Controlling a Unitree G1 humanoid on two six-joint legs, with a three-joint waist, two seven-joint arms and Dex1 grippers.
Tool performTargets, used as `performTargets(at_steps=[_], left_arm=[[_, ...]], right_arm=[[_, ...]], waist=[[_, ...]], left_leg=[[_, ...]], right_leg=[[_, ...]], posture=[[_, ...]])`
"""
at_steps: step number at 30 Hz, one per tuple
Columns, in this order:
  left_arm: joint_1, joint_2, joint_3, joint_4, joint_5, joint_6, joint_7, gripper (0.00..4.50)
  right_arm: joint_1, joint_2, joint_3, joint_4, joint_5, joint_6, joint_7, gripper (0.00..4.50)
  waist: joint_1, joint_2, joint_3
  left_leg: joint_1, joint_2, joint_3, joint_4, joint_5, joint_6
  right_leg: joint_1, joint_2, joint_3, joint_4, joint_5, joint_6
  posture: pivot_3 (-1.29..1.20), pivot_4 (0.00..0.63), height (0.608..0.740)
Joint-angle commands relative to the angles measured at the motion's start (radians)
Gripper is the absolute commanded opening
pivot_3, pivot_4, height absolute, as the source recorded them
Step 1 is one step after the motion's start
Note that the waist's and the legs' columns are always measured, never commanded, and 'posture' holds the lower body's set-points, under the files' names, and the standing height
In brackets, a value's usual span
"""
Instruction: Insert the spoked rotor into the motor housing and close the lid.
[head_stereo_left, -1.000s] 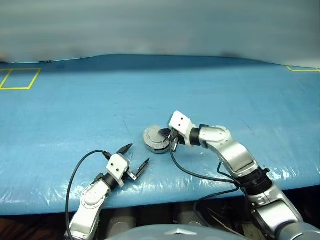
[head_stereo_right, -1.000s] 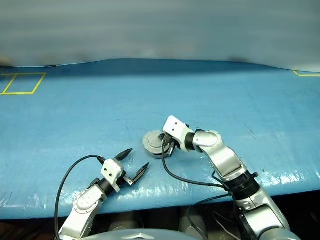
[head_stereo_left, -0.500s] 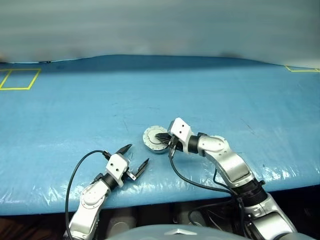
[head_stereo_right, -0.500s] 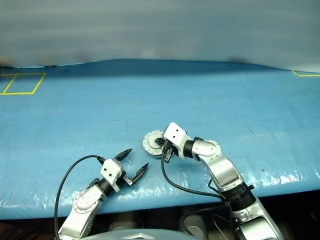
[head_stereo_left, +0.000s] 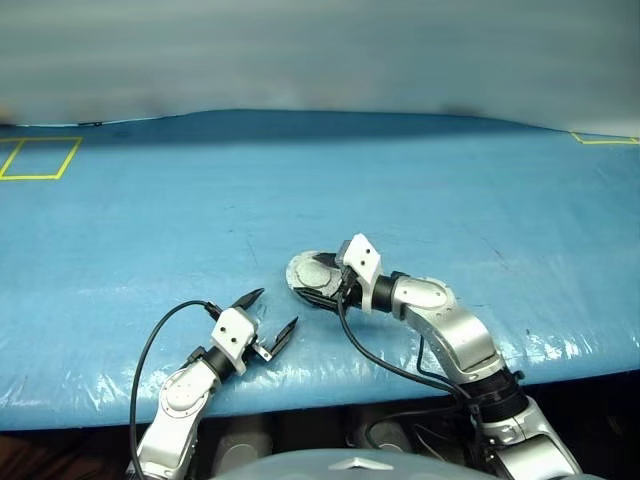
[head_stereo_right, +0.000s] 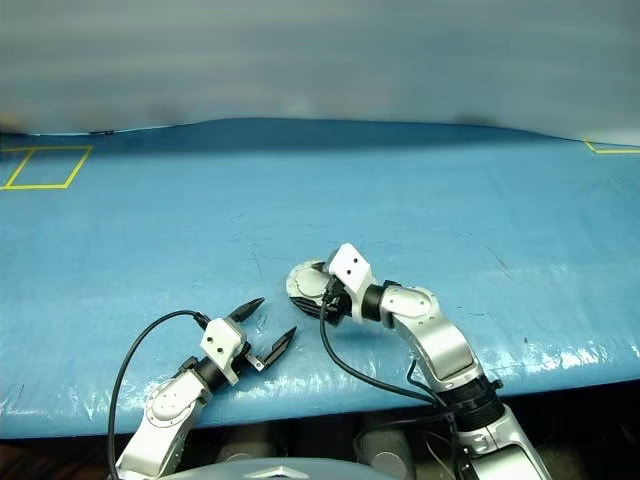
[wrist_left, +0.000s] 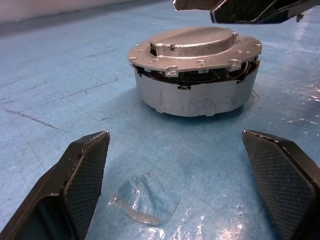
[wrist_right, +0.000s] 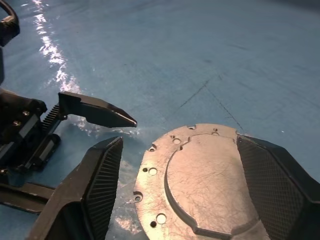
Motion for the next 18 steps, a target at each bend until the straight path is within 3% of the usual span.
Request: performTargets(at_steps=[1,18], left_arm=[[0.005,0.003,-0.003,-0.020,0.000,-0.003,-0.002,4.50],[0.002,0.003,0.000,-0.016,0.000,-0.003,-0.001,4.50]], right_arm=[[-0.013,0.010,-0.014,-0.013,-0.005,-0.025,-0.018,4.24],[-0.008,0.042,-0.017,0.085,-0.040,-0.034,-0.068,4.24]], waist=[[0.000,0.000,0.000],[0.000,0.000,0.000]], left_leg=[[0.000,0.000,0.000,0.000,0.000,0.000],[0.000,0.000,0.000,0.000,0.000,0.000]], right_leg=[[0.000,0.000,0.000,0.000,0.000,0.000],[0.000,0.000,0.000,0.000,0.000,0.000]], posture=[[0.00,0.150,0.740],[0.00,0.150,0.740]])
